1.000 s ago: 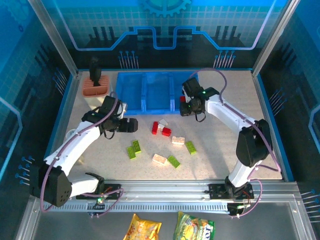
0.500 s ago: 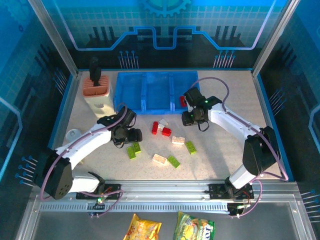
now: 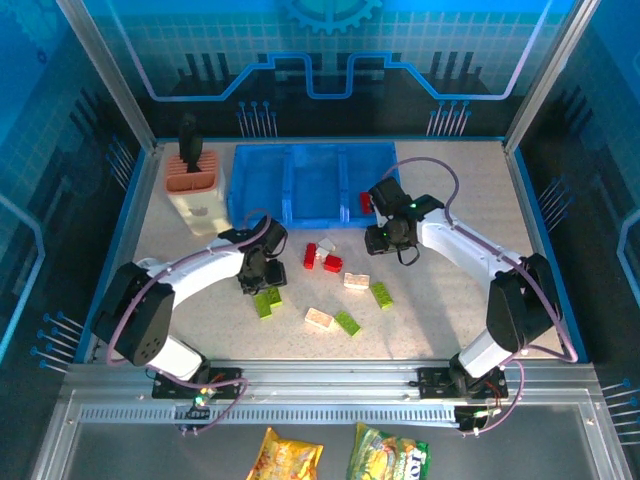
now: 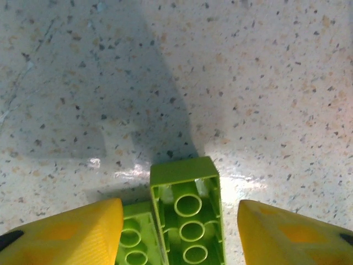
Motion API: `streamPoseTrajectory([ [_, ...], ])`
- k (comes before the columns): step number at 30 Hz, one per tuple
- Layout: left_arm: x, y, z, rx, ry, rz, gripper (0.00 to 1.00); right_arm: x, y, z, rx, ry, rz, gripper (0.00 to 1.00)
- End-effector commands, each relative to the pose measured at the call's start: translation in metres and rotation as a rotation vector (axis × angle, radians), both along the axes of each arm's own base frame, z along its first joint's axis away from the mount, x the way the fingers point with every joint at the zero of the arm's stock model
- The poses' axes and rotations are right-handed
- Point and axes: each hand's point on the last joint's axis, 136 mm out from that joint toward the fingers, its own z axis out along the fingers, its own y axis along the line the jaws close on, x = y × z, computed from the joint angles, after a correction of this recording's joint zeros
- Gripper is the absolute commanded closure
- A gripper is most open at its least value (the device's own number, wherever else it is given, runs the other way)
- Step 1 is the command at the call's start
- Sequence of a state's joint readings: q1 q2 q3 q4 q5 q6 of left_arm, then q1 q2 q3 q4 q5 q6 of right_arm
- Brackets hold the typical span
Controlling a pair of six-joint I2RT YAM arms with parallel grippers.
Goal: Sort the legos into containers by color
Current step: Pick up the lego from the center of the table.
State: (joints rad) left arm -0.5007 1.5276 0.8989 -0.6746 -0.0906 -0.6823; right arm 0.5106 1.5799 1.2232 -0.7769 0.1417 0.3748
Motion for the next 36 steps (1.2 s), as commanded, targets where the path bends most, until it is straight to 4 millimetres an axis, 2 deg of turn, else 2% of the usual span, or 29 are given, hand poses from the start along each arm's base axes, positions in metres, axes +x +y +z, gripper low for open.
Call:
streamPoseTrajectory([
  [1, 0.011, -0.009, 0.004, -0.009, -0.022, -0.002, 0.44, -0.007, 0.000, 0.005, 0.008, -0.004, -0.003, 0.57],
  [17, 0.015, -0.020, -0.006, -0.006, 0.010, -0.020, 0.46, -0.010, -0.004, 0.012, -0.001, -0.016, -0.008, 0.57],
  [26, 0.005, -0.022, -0.015, 0.021, 0.047, -0.050, 0.51, -0.013, -0.006, 0.011, -0.002, -0.013, -0.011, 0.57],
  [36, -0.007, -0.015, -0.018, 0.093, 0.065, -0.086, 0.56, -0.014, -0.003, 0.012, 0.007, -0.014, -0.004, 0.57],
])
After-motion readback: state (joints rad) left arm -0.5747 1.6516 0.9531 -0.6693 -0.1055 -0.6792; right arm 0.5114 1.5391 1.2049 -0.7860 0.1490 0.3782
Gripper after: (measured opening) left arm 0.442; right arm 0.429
